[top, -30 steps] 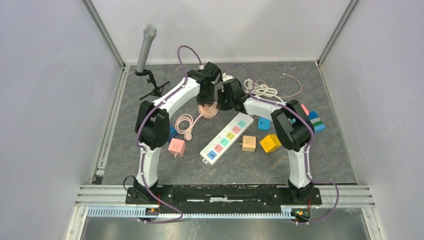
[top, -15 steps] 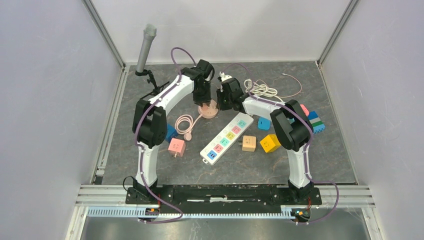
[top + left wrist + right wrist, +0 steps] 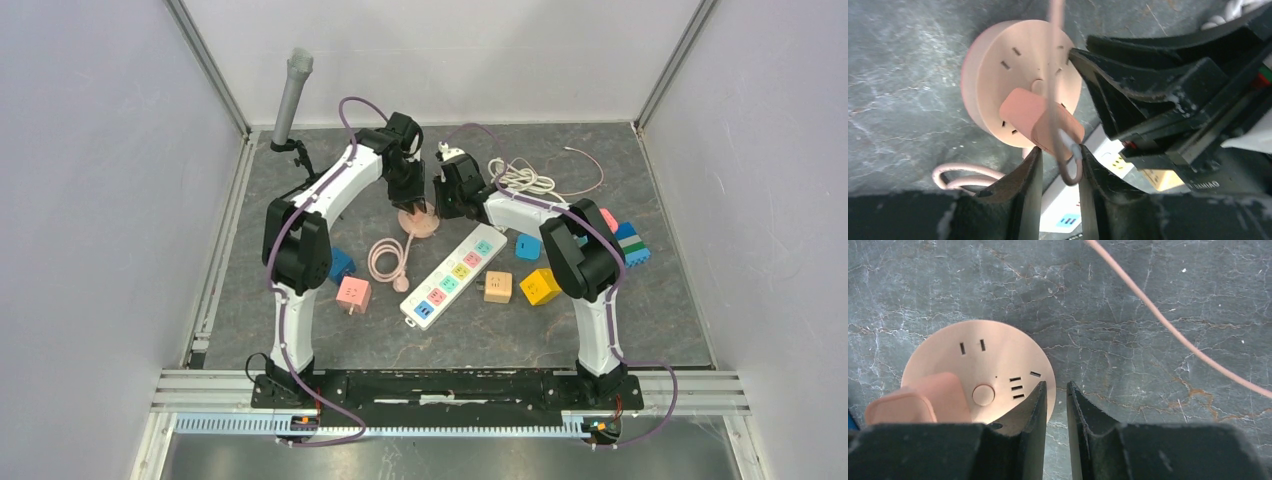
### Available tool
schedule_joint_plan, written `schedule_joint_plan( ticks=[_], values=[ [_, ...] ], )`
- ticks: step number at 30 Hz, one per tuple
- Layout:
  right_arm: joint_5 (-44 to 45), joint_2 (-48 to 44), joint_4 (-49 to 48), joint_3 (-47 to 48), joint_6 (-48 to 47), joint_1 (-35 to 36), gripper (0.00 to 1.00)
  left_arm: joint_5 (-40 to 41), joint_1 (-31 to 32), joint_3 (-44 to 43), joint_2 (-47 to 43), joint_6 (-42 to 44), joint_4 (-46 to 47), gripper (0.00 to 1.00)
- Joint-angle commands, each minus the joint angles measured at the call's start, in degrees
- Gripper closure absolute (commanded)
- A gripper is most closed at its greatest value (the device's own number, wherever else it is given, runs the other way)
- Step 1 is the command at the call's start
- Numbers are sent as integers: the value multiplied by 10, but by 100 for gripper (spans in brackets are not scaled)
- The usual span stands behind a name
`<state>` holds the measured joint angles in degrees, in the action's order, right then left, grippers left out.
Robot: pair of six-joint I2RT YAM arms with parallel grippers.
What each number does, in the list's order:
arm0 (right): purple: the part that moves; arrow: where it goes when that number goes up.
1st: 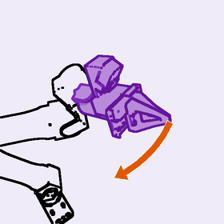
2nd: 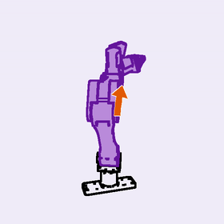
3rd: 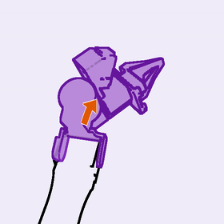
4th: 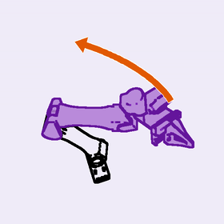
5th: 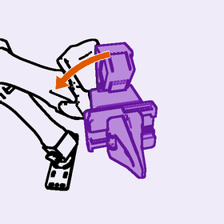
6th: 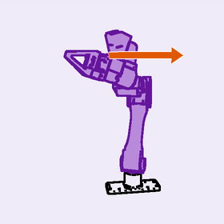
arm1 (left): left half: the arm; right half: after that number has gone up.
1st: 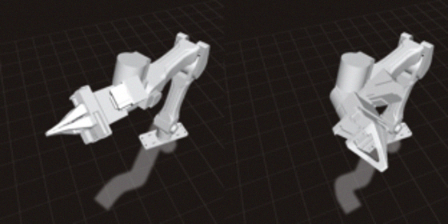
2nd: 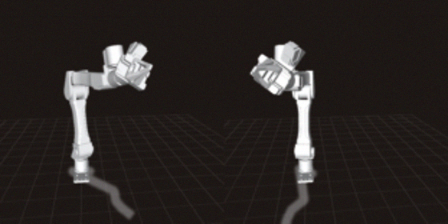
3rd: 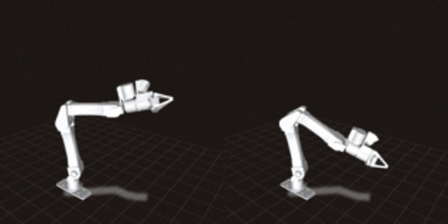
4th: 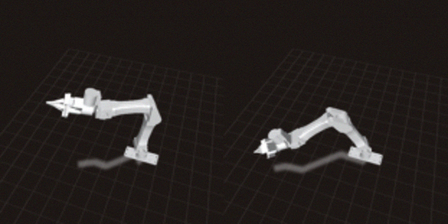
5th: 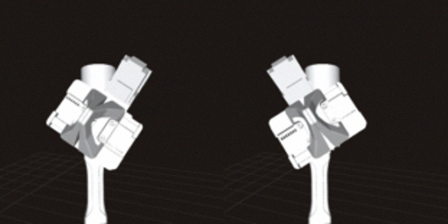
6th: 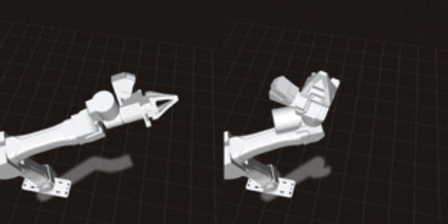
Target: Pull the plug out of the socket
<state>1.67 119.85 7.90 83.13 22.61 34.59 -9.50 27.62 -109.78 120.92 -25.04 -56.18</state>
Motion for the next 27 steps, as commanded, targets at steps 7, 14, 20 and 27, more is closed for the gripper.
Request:
schedule_joint_plan(
  ticks=[7, 14, 20, 27],
  values=[
    [-15, -8, 36, -35, -9, 6, 69, -91, 11, 15, -38, 1, 57, 93],
    [-29, -46, 28, -25, -13, -5, 63, -6, 6, 17, -56, 3, 44, 76],
    [-48, -80, -29, -68, -3, -9, 58, 41, 8, 24, -89, -1, 47, 52],
    [-78, -65, -37, -73, 8, -10, 54, 119, 19, 74, -110, -21, 68, 30]
  ],
)
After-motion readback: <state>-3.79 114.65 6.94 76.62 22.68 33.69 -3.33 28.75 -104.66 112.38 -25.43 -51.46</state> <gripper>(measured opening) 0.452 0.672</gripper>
